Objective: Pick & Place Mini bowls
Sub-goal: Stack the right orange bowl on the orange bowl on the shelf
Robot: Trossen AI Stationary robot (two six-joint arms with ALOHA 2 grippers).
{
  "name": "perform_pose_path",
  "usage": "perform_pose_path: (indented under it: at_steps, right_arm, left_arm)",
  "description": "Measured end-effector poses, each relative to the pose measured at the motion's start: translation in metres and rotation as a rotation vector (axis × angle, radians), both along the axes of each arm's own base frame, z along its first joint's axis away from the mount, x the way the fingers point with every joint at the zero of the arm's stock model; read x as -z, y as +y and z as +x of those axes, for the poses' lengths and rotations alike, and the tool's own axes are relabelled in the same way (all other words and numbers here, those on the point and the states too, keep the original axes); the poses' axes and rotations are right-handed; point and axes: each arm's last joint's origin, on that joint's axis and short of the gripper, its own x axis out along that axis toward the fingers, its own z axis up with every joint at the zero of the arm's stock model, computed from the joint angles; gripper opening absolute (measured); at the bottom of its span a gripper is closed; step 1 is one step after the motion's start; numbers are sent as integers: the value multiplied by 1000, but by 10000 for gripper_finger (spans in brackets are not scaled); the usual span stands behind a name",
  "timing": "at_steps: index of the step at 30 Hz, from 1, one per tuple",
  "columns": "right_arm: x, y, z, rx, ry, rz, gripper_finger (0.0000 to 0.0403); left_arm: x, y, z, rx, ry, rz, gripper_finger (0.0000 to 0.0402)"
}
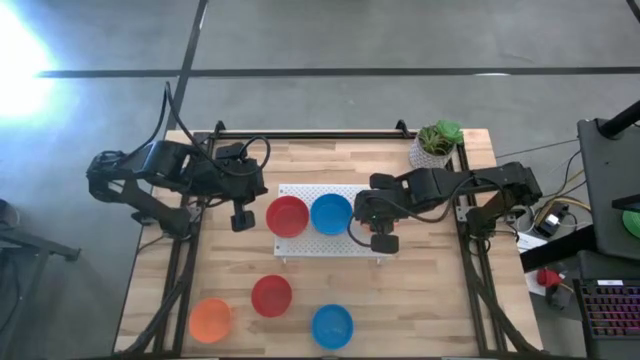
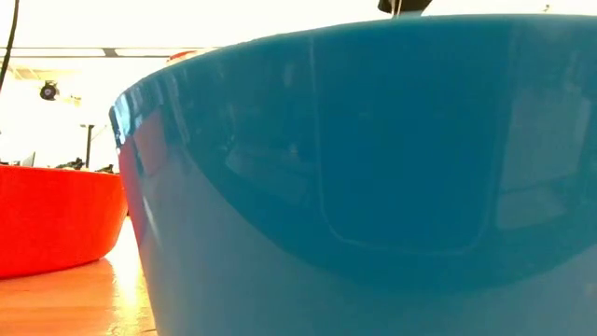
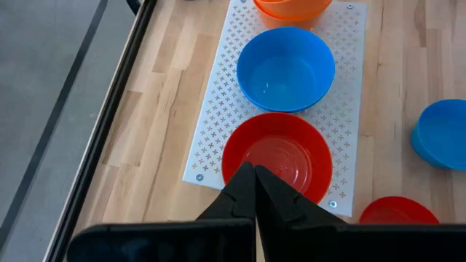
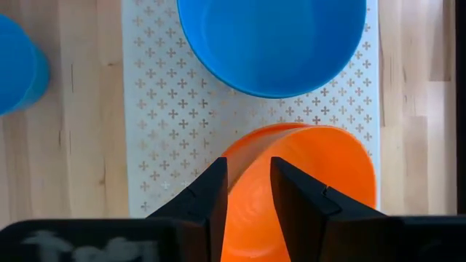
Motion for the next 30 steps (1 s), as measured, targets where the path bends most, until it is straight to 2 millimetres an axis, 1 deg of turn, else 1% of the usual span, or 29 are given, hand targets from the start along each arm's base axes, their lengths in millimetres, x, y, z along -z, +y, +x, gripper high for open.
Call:
perform_pose_path:
  at_steps: [5, 12, 16, 20, 22, 25, 30]
  right_arm:
    - [5, 0, 1, -4, 7, -1, 102]
    - [-9, 0, -1, -6, -30, 4, 93]
    - [-16, -1, -6, -5, -13, 1, 86]
    - [-26, -4, -15, 55, 6, -11, 79]
    - [-29, -8, -22, 114, 14, -39, 76]
    - [-34, -16, -33, 197, 17, -34, 71]
    - [-34, -30, -49, 263, 57, -35, 62]
  left_arm:
    - [0, 0, 0, 3, 1, -4, 0]
    - [0, 0, 0, 4, 5, -5, 0]
    - [0, 0, 0, 6, 7, -8, 0]
    - [0, 0, 0, 7, 7, -9, 0]
    - [0, 0, 0, 7, 7, -9, 0]
    - [0, 0, 0, 7, 8, -9, 0]
    - [0, 0, -1, 7, 8, -9, 0]
